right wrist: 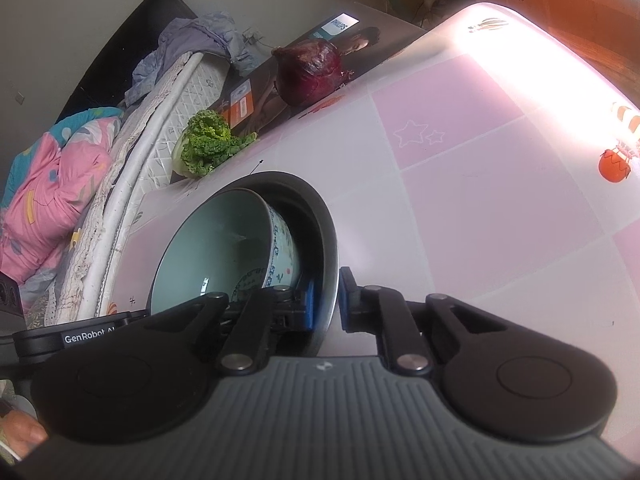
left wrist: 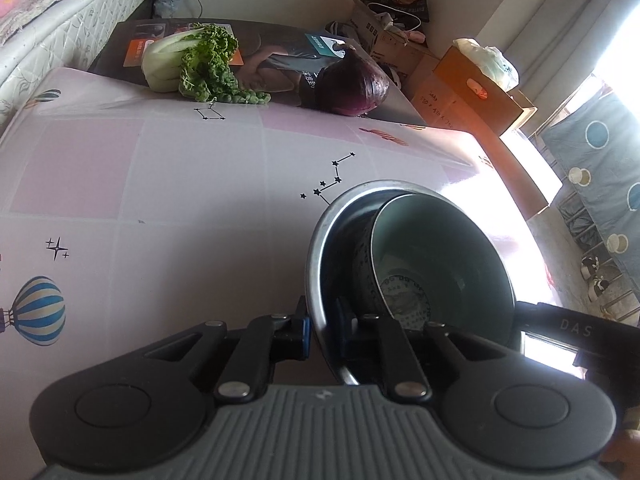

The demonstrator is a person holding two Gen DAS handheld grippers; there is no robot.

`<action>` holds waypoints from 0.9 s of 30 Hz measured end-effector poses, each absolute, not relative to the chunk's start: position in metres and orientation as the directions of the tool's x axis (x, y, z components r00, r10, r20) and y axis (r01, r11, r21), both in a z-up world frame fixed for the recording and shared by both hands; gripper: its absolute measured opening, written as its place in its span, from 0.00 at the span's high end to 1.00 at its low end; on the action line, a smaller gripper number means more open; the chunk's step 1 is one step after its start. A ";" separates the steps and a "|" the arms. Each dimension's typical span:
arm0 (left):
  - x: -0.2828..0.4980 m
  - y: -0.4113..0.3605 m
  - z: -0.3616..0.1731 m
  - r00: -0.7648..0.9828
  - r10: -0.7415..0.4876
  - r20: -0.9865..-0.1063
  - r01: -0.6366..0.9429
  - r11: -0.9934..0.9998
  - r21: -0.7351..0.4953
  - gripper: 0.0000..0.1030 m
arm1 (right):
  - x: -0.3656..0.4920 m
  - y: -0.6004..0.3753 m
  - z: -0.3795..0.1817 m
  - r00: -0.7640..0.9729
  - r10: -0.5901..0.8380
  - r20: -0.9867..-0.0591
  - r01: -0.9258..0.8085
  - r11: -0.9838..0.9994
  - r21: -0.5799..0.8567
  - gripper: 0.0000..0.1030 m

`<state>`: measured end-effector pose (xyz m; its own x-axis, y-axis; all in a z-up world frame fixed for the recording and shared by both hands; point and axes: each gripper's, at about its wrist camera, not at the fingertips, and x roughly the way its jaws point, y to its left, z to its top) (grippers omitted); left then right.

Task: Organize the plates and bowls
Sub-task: 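Close both grippers on the steel bowl rim, then lift the steel bowl with the green bowl off the table with both grippers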

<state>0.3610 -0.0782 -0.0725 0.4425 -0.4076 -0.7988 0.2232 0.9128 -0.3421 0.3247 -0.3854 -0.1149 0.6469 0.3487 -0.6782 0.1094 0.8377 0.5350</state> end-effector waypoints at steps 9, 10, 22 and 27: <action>0.356 -0.079 -0.070 0.452 -0.395 -0.800 0.231 0.918 -0.322 0.87 | 0.323 -0.388 -0.117 0.661 0.359 -0.659 0.105 0.825 0.555 0.92; 0.356 -0.079 -0.070 0.453 -0.394 -0.800 0.228 0.918 -0.323 0.87 | 0.323 -0.389 -0.117 0.660 0.359 -0.659 0.107 0.824 0.556 0.92; 0.351 -0.079 -0.063 0.476 -0.386 -0.790 0.233 0.922 -0.310 0.86 | 0.321 -0.390 -0.115 0.666 0.368 -0.648 0.108 0.813 0.573 0.91; 0.350 -0.078 -0.063 0.478 -0.387 -0.789 0.233 0.922 -0.311 0.86 | 0.320 -0.390 -0.114 0.667 0.367 -0.648 0.104 0.815 0.570 0.91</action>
<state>0.3503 -0.0782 -0.0629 0.4779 -0.3868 -0.7887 0.2327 0.9215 -0.3109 0.3201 -0.3900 -0.1142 0.6674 0.3673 -0.6478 0.1042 0.8153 0.5696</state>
